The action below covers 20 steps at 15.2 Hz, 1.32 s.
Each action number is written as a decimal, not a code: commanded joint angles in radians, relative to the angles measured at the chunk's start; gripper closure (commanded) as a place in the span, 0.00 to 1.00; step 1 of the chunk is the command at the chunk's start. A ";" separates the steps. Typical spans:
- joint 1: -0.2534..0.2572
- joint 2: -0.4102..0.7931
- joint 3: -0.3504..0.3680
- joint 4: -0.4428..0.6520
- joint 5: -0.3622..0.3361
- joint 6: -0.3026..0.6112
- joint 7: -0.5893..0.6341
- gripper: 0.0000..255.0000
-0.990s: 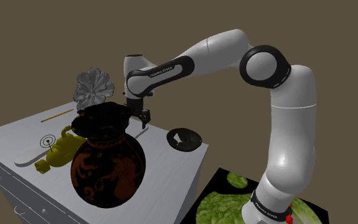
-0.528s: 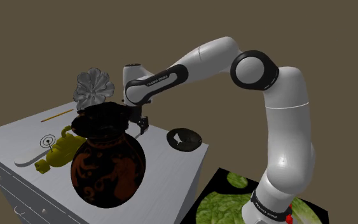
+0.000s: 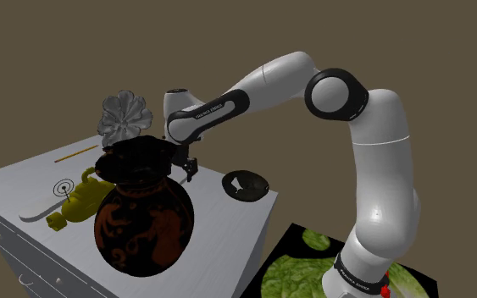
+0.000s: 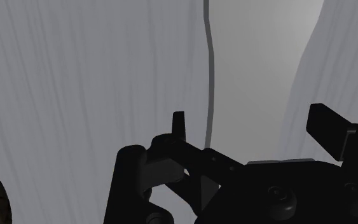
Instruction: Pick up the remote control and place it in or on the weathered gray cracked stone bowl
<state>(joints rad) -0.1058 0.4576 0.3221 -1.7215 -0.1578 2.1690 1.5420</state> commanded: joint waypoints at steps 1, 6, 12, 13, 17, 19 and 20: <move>0.000 0.000 0.000 0.000 0.000 0.000 0.000 0.00; 0.000 0.000 0.000 0.000 0.000 0.000 0.000 1.00; -0.001 -0.006 0.001 0.004 0.003 -0.010 -0.002 1.00; -0.002 -0.013 0.003 0.009 0.005 -0.021 -0.003 1.00; -0.004 -0.035 0.008 0.031 0.015 -0.065 -0.009 1.00; -0.005 -0.046 0.010 0.044 0.019 -0.087 -0.012 1.00; -0.006 -0.051 0.011 0.050 0.021 -0.099 -0.013 1.00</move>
<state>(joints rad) -0.1106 0.4078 0.3327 -1.6833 -0.1379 2.0833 1.5323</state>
